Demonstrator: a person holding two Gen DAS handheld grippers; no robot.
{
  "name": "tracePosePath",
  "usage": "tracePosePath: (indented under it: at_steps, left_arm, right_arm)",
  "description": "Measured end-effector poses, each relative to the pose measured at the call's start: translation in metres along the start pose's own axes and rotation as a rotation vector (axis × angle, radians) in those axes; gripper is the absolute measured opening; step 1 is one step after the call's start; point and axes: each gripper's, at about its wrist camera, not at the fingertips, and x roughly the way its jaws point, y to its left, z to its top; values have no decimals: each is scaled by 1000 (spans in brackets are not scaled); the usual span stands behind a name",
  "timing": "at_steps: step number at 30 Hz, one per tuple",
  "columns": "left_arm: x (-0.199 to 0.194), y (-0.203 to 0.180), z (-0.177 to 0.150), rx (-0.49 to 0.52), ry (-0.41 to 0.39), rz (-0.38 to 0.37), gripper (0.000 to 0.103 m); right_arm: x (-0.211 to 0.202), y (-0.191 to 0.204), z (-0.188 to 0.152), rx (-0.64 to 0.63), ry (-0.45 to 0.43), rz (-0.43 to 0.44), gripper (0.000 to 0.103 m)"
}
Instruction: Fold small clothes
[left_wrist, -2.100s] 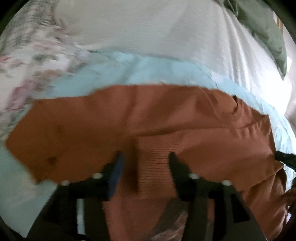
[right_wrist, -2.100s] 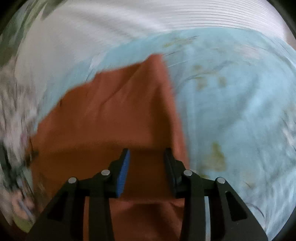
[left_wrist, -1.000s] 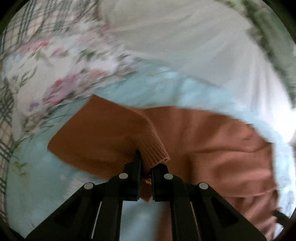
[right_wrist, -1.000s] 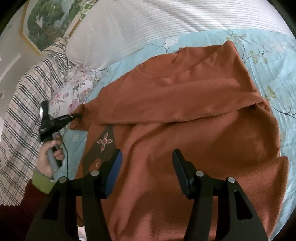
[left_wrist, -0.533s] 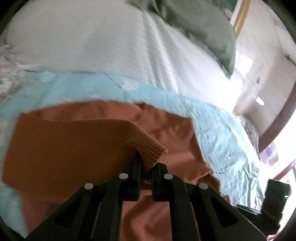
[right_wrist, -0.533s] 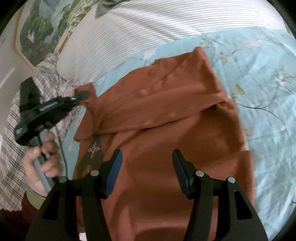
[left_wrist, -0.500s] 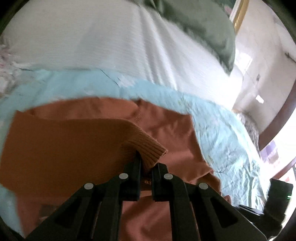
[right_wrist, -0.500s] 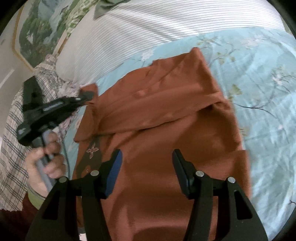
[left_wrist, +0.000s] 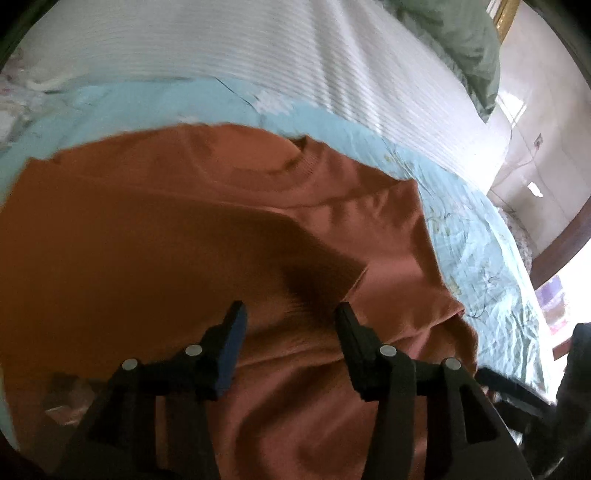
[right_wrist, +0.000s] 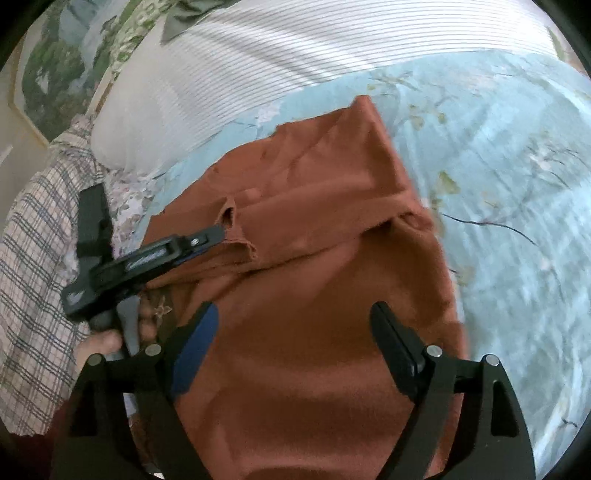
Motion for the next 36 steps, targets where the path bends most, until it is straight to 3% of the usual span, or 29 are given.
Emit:
tracePosePath:
  at_steps: [2, 10, 15, 17, 19, 20, 23, 27, 31, 33, 36]
  left_arm:
    - [-22, 20, -8, -19, -35, 53, 59]
    - [-74, 130, -50, -264, -86, 207, 60]
    - [-80, 175, -65, -352, -95, 312, 59]
    - [-79, 192, -67, -394, -104, 348, 58]
    - [-78, 203, -66, -424, -114, 338, 58]
    - [-78, 206, -64, -431, -121, 335, 58]
    - [-76, 209, -52, -418, -124, 336, 58]
    - [-63, 210, -36, -386, -120, 362, 57]
    - [-58, 206, -35, -362, -122, 386, 56]
    - [-56, 203, -36, -340, -120, 393, 56]
    - [-58, 200, -38, -329, -129, 417, 52]
  right_arm:
    - [8, 7, 6, -20, 5, 17, 84]
    - [65, 24, 46, -32, 41, 67, 84]
    - [116, 33, 66, -54, 108, 24, 81]
    - [135, 35, 67, -59, 142, -14, 64]
    - [154, 33, 67, -52, 186, -28, 8]
    - [159, 34, 68, -58, 199, -23, 5]
    - [147, 47, 75, -108, 161, -2, 5]
    - [88, 52, 105, -94, 15, 90, 5]
    - [37, 34, 123, -95, -128, 20, 4]
    - [38, 10, 121, -77, -123, -56, 4]
    - [60, -24, 107, -15, -51, -101, 4]
